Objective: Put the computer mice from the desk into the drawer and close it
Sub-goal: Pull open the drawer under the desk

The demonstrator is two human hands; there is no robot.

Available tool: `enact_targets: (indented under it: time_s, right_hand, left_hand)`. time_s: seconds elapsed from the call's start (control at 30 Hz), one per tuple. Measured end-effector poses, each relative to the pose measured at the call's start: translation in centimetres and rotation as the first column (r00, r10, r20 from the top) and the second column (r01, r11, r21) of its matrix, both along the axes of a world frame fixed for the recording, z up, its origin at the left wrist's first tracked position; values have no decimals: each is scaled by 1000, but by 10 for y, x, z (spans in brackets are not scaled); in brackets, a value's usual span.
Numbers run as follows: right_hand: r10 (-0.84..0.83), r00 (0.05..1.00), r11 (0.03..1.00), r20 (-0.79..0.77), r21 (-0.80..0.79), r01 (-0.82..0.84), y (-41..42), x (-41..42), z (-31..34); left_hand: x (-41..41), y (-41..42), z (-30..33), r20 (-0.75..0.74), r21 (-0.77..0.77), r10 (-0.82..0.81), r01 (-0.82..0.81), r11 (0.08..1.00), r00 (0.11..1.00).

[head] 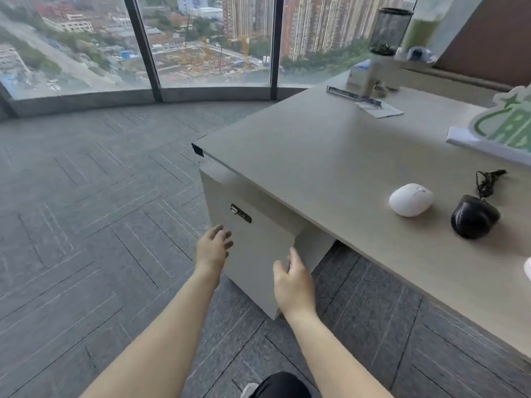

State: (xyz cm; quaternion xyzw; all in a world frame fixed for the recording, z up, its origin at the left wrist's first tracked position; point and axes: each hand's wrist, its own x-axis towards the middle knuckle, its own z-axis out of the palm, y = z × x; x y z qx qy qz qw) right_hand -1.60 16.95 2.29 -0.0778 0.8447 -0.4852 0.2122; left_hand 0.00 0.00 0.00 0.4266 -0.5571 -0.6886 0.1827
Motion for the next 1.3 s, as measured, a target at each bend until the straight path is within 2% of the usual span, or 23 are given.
enact_targets:
  time_s: [0.07,0.13,0.3,0.6,0.87,1.0,1.3]
  right_hand:
    - [-88,988,994,126,-54,96,-5,-14,-7]
    - [-129,971,986,203,-74,147,-9,-27,-12]
    - [-212,957,968,196,-92,233,-16,-39,-29]
    - [-254,948,959,194,-79,273,-17,-38,-33]
    - [-121,979,991,162,-44,130,-6,-20,-26]
    - [-44,991,998,125,-38,49,1,11,-24]
    - [227,961,974,155,-17,-227,-3,101,-27]
  left_hand:
    - [-19,-7,-9,0,175,81,-79,981,997]
    - [-40,-13,-14,31,209,86,-90,974,996]
    - [-84,-21,-17,34,298,126,-130,946,991]
    - [-105,-32,-39,85,237,267,-280,930,960]
    - [-83,-34,-44,86,238,363,-373,897,928]
    - [-33,-40,-47,66,272,368,-371,888,928]
    - [97,-62,-50,61,279,433,-432,858,899]
